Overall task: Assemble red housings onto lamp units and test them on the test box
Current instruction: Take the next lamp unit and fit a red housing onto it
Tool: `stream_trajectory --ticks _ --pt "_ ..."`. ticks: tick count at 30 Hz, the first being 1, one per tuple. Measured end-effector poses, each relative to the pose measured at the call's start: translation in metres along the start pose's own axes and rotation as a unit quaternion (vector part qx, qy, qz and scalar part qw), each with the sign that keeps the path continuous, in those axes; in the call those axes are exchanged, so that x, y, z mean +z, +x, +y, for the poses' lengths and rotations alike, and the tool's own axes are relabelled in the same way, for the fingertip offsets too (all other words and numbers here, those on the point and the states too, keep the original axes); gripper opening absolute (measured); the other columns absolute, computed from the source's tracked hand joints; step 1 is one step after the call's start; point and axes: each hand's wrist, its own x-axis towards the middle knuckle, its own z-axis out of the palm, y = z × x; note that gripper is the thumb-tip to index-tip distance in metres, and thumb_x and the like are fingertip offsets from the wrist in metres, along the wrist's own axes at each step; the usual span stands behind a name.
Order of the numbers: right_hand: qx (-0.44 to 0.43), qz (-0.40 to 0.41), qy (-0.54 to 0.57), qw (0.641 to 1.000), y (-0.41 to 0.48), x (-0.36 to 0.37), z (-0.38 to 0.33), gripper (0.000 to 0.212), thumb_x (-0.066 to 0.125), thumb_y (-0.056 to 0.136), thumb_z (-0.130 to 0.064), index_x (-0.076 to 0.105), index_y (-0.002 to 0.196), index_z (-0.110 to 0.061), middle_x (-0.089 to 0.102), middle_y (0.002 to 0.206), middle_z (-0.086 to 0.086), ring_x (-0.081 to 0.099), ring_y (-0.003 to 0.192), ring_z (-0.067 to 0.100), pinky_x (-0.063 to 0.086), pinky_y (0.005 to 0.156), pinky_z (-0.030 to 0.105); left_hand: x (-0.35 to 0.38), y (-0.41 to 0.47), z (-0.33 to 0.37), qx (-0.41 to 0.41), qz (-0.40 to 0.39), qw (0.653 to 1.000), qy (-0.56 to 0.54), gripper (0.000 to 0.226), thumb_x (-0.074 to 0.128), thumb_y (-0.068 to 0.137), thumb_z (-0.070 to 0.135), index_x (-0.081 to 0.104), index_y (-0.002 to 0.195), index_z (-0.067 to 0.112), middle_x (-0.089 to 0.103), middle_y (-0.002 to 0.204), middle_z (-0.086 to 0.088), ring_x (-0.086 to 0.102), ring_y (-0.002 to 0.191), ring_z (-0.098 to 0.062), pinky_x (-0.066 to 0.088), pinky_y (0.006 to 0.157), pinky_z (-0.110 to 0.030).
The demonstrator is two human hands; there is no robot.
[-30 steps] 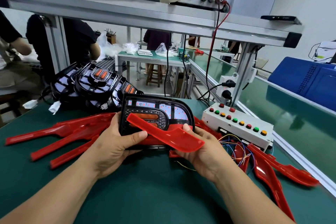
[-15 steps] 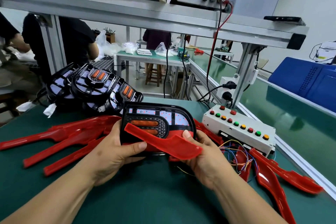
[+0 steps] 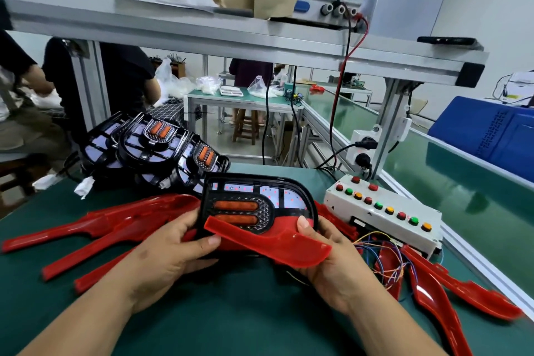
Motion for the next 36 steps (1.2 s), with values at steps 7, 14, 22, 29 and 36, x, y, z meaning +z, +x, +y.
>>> stream_trajectory --ticks 7,14,22,29,36 --pt "-0.021 -0.008 -0.015 1.0 0.001 0.001 0.004 0.049 0.072 0.071 -0.014 0.058 0.118 -0.006 0.073 0.105 0.016 0.072 0.086 0.027 0.06 0.064 0.035 -0.002 0.001 0.007 -0.021 -0.007 0.998 -0.05 0.046 0.082 0.075 0.02 0.07 0.119 0.023 0.068 0.125 -0.008 0.067 0.112 -0.024 0.06 0.081 -0.031" --pt "-0.027 0.0 -0.006 1.0 0.003 0.001 0.005 0.041 0.071 0.07 -0.014 0.06 0.109 -0.01 0.075 0.092 0.009 0.072 0.072 0.018 0.055 0.053 0.026 -0.002 -0.001 0.011 -0.012 -0.004 1.0 -0.027 0.036 0.064 0.081 0.009 0.074 0.113 0.021 0.07 0.121 -0.008 0.067 0.11 -0.023 0.058 0.077 -0.025" --pt "-0.063 0.011 0.007 0.998 0.005 0.003 0.002 0.042 0.068 0.072 -0.009 0.058 0.112 -0.008 0.075 0.091 0.009 0.073 0.073 0.021 0.057 0.053 0.031 0.006 0.007 0.006 0.01 0.024 1.0 0.017 0.031 0.065 0.079 0.015 0.076 0.107 0.021 0.072 0.116 -0.009 0.069 0.104 -0.023 0.059 0.082 -0.031" --pt "-0.082 -0.015 0.005 0.996 0.003 0.003 -0.005 0.034 0.068 0.075 -0.015 0.059 0.107 -0.011 0.075 0.09 0.005 0.072 0.073 0.016 0.055 0.051 0.026 -0.004 0.006 0.009 -0.005 -0.055 0.992 -0.113 0.073 0.092 0.059 0.036 0.066 0.126 0.025 0.066 0.129 -0.007 0.066 0.113 -0.023 0.058 0.077 -0.028" --pt "-0.085 0.051 0.076 0.992 0.008 -0.004 -0.01 0.043 0.068 0.074 -0.024 0.056 0.114 -0.013 0.073 0.087 0.001 0.068 0.069 0.011 0.051 0.048 0.022 -0.063 -0.009 0.039 0.092 0.408 0.877 0.238 0.013 0.06 0.095 0.03 0.07 0.102 0.026 0.066 0.087 0.002 0.061 0.071 -0.011 0.049 0.064 -0.026"
